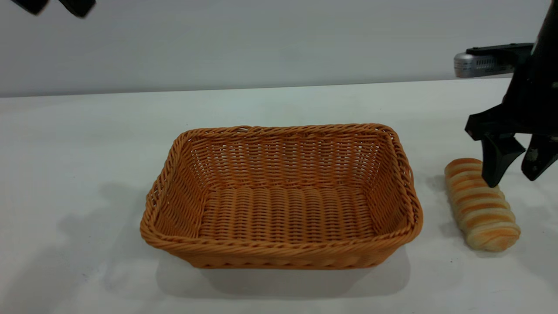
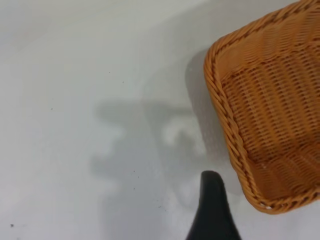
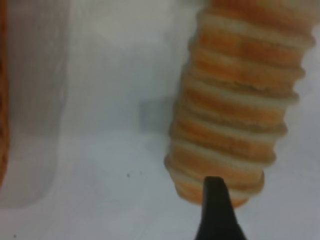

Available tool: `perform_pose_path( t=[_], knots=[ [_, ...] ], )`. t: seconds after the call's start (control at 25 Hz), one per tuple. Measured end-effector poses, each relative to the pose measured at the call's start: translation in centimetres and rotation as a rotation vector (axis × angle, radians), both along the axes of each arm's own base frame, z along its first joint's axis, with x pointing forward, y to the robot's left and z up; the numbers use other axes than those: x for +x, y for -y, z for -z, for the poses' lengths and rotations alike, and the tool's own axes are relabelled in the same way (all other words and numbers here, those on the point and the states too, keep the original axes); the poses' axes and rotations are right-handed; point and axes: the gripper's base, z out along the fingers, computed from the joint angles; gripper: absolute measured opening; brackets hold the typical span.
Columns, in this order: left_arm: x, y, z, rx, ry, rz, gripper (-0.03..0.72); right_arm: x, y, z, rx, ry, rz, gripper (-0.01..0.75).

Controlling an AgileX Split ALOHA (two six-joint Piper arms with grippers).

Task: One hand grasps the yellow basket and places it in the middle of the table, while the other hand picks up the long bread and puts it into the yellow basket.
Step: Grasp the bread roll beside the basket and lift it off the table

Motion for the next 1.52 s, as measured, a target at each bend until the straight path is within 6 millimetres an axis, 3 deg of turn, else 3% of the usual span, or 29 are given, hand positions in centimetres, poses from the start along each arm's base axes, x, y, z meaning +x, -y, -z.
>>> perform_pose_path(
  t=[0.56,0.96,1.12,1.36,1.52],
  knots=[
    [-4.3,-1.1,-4.7,-0.017,0.073,0.011,0.586,1.5,-0.4,3.3,0.019,-0.009,-0.015,0.548],
    [-9.0,-2.2,-8.6,-0.042,0.157,0.018,0.586,2.1,-0.5,4.9,0.017,-0.038,-0.014,0.531],
    [-10.5,-2.6,-9.0,-0.051,0.189,0.018,0.586,2.1,-0.5,4.9,0.016,-0.035,-0.017,0.415],
    [-11.6,-2.9,-5.0,-0.029,0.091,0.015,0.586,2.1,-0.5,5.0,0.011,-0.034,-0.043,0.131],
    [-12.6,-3.1,-4.1,-0.027,0.083,0.014,0.586,2.1,-0.4,5.0,0.004,-0.033,-0.051,0.062]
  ],
)
